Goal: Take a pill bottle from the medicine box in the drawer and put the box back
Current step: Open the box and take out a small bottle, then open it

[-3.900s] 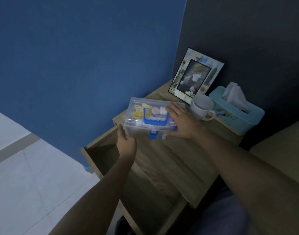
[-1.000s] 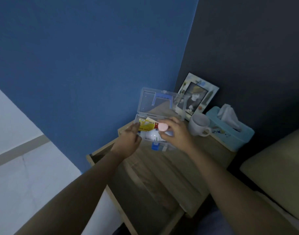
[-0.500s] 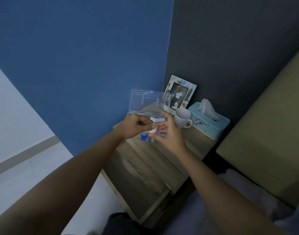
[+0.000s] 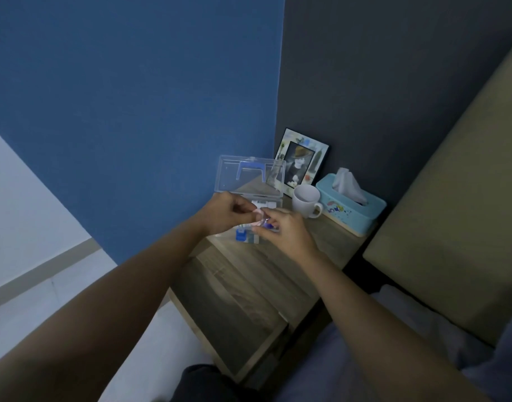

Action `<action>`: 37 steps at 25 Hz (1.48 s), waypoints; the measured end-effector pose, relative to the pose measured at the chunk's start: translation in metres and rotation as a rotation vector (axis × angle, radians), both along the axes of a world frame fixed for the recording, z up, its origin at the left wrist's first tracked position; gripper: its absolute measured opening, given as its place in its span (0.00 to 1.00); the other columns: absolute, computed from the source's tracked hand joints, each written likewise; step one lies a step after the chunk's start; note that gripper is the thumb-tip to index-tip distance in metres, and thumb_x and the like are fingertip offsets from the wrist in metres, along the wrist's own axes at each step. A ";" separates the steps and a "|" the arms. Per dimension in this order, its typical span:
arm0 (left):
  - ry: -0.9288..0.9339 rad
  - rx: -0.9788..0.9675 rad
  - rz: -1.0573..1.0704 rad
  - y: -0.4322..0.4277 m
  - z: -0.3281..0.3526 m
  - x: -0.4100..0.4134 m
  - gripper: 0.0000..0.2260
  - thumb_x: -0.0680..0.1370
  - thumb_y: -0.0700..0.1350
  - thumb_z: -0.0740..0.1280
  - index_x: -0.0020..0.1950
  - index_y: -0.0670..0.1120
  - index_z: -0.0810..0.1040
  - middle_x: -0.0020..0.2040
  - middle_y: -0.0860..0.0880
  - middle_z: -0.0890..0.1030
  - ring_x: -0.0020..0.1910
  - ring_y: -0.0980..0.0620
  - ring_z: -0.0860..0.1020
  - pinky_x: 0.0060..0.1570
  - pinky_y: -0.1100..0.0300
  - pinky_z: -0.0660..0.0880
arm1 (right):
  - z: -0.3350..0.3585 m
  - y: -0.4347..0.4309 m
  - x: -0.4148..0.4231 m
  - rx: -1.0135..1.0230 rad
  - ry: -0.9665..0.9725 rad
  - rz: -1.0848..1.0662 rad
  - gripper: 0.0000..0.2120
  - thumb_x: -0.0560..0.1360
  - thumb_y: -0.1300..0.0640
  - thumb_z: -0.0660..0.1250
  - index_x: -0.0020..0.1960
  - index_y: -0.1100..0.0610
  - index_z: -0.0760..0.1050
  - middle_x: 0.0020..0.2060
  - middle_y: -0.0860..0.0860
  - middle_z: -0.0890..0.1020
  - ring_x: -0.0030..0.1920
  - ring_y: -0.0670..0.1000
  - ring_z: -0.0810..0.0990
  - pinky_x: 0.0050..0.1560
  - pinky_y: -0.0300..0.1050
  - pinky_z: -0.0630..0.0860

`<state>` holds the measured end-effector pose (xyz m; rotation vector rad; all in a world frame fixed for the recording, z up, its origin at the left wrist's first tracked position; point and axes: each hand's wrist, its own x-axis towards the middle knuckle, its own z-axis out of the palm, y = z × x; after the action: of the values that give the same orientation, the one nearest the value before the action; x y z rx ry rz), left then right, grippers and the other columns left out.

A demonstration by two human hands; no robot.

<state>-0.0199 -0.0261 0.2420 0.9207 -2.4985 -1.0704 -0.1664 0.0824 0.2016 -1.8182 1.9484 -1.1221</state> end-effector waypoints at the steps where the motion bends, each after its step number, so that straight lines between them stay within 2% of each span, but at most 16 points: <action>1: -0.013 -0.010 -0.004 -0.001 -0.001 -0.001 0.12 0.73 0.51 0.71 0.51 0.46 0.85 0.45 0.49 0.86 0.39 0.62 0.79 0.37 0.78 0.71 | 0.000 0.000 0.001 -0.008 0.026 -0.005 0.16 0.71 0.52 0.71 0.57 0.57 0.79 0.46 0.57 0.83 0.45 0.53 0.81 0.48 0.53 0.79; 5: -0.018 -0.010 0.002 -0.003 -0.003 -0.003 0.11 0.73 0.52 0.70 0.46 0.45 0.83 0.42 0.47 0.85 0.41 0.54 0.80 0.40 0.67 0.73 | 0.000 0.001 0.007 -0.082 0.111 -0.067 0.16 0.72 0.52 0.71 0.56 0.60 0.79 0.43 0.58 0.83 0.43 0.55 0.81 0.44 0.51 0.78; 10: -0.010 0.004 0.031 0.000 -0.005 -0.007 0.10 0.73 0.52 0.70 0.42 0.45 0.82 0.40 0.45 0.84 0.38 0.55 0.79 0.42 0.60 0.73 | -0.005 0.003 0.011 -0.105 0.189 -0.143 0.18 0.73 0.52 0.69 0.57 0.62 0.78 0.45 0.59 0.83 0.45 0.58 0.82 0.43 0.52 0.78; 12: -0.034 -0.002 0.016 0.001 -0.004 -0.008 0.11 0.73 0.53 0.70 0.44 0.45 0.82 0.44 0.45 0.85 0.42 0.52 0.81 0.46 0.56 0.75 | -0.007 0.005 0.011 -0.101 0.202 -0.150 0.16 0.73 0.51 0.69 0.55 0.62 0.79 0.43 0.58 0.83 0.43 0.57 0.82 0.42 0.51 0.78; 17: -0.149 -0.005 -0.137 -0.004 0.009 -0.007 0.15 0.73 0.53 0.71 0.54 0.46 0.83 0.51 0.46 0.85 0.52 0.51 0.82 0.57 0.56 0.75 | 0.000 0.006 0.002 -0.074 0.171 -0.071 0.13 0.72 0.52 0.69 0.52 0.60 0.80 0.44 0.57 0.83 0.43 0.56 0.82 0.43 0.50 0.78; 19: -0.150 -0.039 -0.152 -0.004 0.012 -0.008 0.14 0.74 0.52 0.69 0.54 0.45 0.83 0.49 0.45 0.85 0.50 0.49 0.82 0.55 0.55 0.75 | 0.004 0.006 0.003 -0.061 0.173 -0.066 0.15 0.73 0.51 0.68 0.56 0.59 0.79 0.46 0.57 0.83 0.45 0.56 0.82 0.45 0.51 0.79; 22: -0.149 -0.041 -0.149 -0.004 0.014 -0.009 0.15 0.75 0.53 0.67 0.49 0.42 0.83 0.42 0.46 0.84 0.41 0.51 0.79 0.48 0.56 0.74 | 0.005 0.005 0.005 -0.100 0.205 -0.101 0.17 0.73 0.52 0.69 0.56 0.61 0.78 0.45 0.59 0.83 0.44 0.58 0.81 0.42 0.51 0.78; 24: -0.165 -0.051 -0.126 -0.005 0.015 -0.009 0.16 0.76 0.54 0.66 0.43 0.42 0.82 0.36 0.49 0.80 0.35 0.56 0.76 0.43 0.60 0.72 | 0.005 0.004 0.007 -0.129 0.225 -0.117 0.16 0.73 0.52 0.69 0.56 0.62 0.79 0.45 0.60 0.83 0.43 0.59 0.81 0.41 0.50 0.78; 26: -0.195 -0.088 -0.118 -0.005 0.016 -0.009 0.18 0.77 0.55 0.64 0.40 0.41 0.81 0.34 0.48 0.80 0.33 0.56 0.76 0.40 0.65 0.71 | 0.005 0.004 0.009 -0.144 0.233 -0.117 0.17 0.73 0.53 0.69 0.56 0.62 0.79 0.44 0.60 0.83 0.42 0.59 0.81 0.39 0.49 0.77; 30: -0.103 0.044 -0.090 -0.005 0.019 -0.006 0.15 0.75 0.53 0.67 0.53 0.43 0.82 0.48 0.47 0.84 0.49 0.52 0.81 0.51 0.63 0.74 | 0.005 0.004 0.008 -0.157 0.218 -0.130 0.17 0.72 0.52 0.70 0.56 0.61 0.79 0.42 0.59 0.83 0.40 0.58 0.81 0.38 0.47 0.75; 31: -0.092 0.060 -0.087 -0.006 0.020 -0.005 0.14 0.74 0.53 0.68 0.52 0.43 0.82 0.47 0.47 0.84 0.48 0.53 0.81 0.50 0.63 0.74 | 0.005 0.004 0.008 -0.159 0.218 -0.126 0.17 0.72 0.52 0.70 0.56 0.61 0.79 0.42 0.59 0.84 0.40 0.58 0.82 0.38 0.48 0.76; 34: -0.149 -0.011 -0.099 -0.006 0.018 -0.005 0.15 0.76 0.55 0.65 0.44 0.44 0.82 0.38 0.49 0.82 0.38 0.56 0.79 0.41 0.68 0.73 | 0.002 0.007 0.013 -0.175 0.209 -0.107 0.18 0.72 0.52 0.71 0.57 0.62 0.79 0.42 0.60 0.84 0.41 0.58 0.82 0.39 0.49 0.78; 35: -0.146 -0.007 -0.095 -0.006 0.017 -0.005 0.14 0.76 0.55 0.65 0.45 0.44 0.82 0.39 0.49 0.82 0.39 0.56 0.79 0.43 0.68 0.73 | 0.002 0.008 0.013 -0.173 0.207 -0.108 0.18 0.72 0.52 0.70 0.58 0.62 0.79 0.43 0.60 0.84 0.41 0.58 0.82 0.40 0.50 0.79; 37: -0.097 0.067 -0.077 -0.007 0.017 -0.005 0.13 0.74 0.53 0.69 0.52 0.44 0.81 0.47 0.48 0.83 0.47 0.53 0.80 0.51 0.63 0.75 | 0.001 0.008 0.012 -0.160 0.203 -0.116 0.18 0.72 0.52 0.70 0.58 0.62 0.79 0.44 0.59 0.84 0.43 0.57 0.82 0.41 0.50 0.79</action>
<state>-0.0251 -0.0327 0.2590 0.9221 -2.6111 -1.1659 -0.1546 0.0905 0.2027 -1.9930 2.1577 -1.2027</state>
